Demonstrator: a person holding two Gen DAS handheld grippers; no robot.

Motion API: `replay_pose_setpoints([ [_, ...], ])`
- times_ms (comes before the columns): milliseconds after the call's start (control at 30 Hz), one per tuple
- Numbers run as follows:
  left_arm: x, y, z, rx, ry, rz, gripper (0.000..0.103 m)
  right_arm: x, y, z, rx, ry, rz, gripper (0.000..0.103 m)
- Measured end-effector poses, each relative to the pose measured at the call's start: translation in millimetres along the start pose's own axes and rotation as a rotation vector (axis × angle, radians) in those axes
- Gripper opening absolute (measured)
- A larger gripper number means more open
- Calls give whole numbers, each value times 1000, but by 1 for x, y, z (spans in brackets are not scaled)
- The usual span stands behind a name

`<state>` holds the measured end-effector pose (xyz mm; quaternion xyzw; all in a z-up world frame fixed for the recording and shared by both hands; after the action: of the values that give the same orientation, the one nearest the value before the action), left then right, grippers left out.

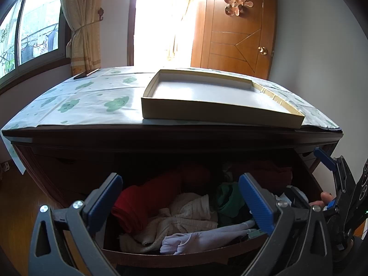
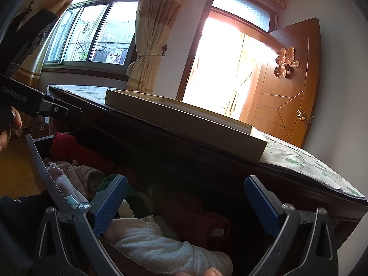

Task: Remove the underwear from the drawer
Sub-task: 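Reach both tools into the drawer over the rolled clothes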

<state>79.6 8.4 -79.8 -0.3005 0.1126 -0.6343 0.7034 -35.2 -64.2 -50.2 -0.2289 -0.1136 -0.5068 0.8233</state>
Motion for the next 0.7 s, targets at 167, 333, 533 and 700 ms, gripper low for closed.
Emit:
replay_pose_setpoints([
  [167,0,0,0,0,-1,0,103,0,-3,0,-7,0,1,102],
  [333,0,-1,0,1,-1,-1,103,-1,-7,-2,-14,-8,4,102],
  [533,0,-2,1,2,1,-2,103,-2,-9,-4,-37,-9,17,102],
  [700,-1,-3,2,3,-2,-3,103,-4,-11,-6,-53,-15,27,102],
])
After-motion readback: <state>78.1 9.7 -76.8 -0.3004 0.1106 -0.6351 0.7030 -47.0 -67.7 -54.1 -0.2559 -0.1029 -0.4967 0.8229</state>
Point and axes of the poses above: each gripper's, at about its wrist camera, not at the fingertips, and y roughly the way its jaws point, x to its right, z to its top, the point moved 8 cm from there along y, roughly the way its jaws point, and after that the axes turned 9 degrees about -y, right-handed, at the moved point
